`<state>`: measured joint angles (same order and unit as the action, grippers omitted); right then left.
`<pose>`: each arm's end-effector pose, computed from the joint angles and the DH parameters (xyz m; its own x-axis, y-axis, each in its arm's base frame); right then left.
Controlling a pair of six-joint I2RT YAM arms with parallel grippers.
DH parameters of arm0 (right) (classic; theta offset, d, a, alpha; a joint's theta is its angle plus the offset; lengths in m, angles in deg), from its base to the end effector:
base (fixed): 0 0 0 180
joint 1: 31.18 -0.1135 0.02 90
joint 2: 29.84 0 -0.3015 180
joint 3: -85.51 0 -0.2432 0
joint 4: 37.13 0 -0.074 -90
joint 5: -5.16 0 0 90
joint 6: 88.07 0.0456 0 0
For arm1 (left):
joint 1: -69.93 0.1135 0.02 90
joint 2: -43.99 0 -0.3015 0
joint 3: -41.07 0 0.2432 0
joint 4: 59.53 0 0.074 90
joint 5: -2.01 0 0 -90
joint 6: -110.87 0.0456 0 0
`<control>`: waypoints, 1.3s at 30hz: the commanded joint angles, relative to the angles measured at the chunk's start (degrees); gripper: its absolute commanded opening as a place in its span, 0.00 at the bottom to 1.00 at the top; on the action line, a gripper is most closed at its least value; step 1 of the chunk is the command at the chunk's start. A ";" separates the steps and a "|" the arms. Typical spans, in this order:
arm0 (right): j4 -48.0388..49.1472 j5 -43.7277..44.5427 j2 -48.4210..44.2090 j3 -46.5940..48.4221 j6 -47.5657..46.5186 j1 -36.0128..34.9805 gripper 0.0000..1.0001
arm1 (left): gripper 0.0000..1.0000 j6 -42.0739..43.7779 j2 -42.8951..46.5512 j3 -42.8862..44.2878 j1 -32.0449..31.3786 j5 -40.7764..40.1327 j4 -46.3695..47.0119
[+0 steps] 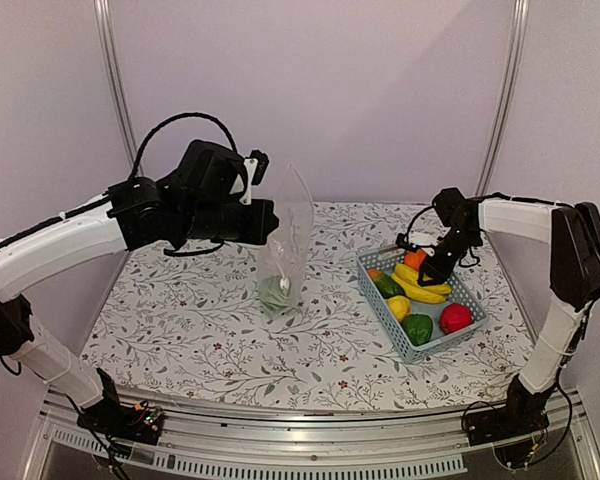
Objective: Place the food in the zip-top bag and seal the zipper
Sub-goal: Pick up the fake fruit from the bin.
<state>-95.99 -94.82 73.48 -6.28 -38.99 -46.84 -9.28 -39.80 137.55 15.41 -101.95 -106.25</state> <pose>0.3417 0.1040 0.2292 -0.4950 -0.8087 -0.3178 -0.8419 0.5369 -0.0550 0.1962 -0.2564 0.4005 -0.6195 0.0294 -0.7844 0.4199 0.8567 -0.2995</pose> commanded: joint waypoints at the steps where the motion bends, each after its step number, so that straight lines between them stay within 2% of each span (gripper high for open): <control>1: -0.55 -0.34 1.28 0.74 0.03 0.30 0.33 | 0.00 0.36 0.10 0.11 0.14 0.13 -0.09; 3: -1.05 -0.41 1.56 0.77 0.18 0.35 0.27 | 0.00 0.15 -0.11 0.20 0.20 0.23 -0.08; 5: -1.16 -0.52 1.53 0.56 0.44 0.30 0.25 | 0.00 0.01 -0.18 0.01 0.21 0.44 0.00; 8: -1.02 -0.16 1.72 0.18 0.97 0.35 0.33 | 0.00 -0.08 -0.36 -0.23 0.21 0.55 0.01; 10: -1.03 0.02 2.08 0.07 1.31 0.36 0.33 | 0.00 -0.17 -0.38 -0.21 0.18 0.74 0.01; 17: -1.73 -0.41 1.19 0.73 2.32 0.33 0.10 | 0.00 -0.64 -0.57 -0.45 0.20 0.89 0.06; 20: -3.77 -1.49 -1.27 1.65 2.85 0.28 0.05 | 0.00 -0.91 -0.71 -0.67 0.17 1.12 0.38; 25: -8.43 -6.57 -8.23 5.04 4.26 0.35 0.00 | 0.00 -1.02 -1.06 -1.24 0.20 1.16 1.38; 29: -9.21 -12.24 -13.80 7.73 5.31 0.36 0.00 | 0.00 -0.94 -1.98 -0.84 0.20 0.92 2.02; 39: -11.66 -34.68 -21.75 15.91 7.86 -0.03 0.00 | 0.00 -2.80 -4.15 0.08 0.18 0.96 4.14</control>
<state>-105.58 -117.28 53.92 7.08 -32.81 -46.79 -11.10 -42.96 137.05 15.41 -101.29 -104.00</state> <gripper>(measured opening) 0.231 0.006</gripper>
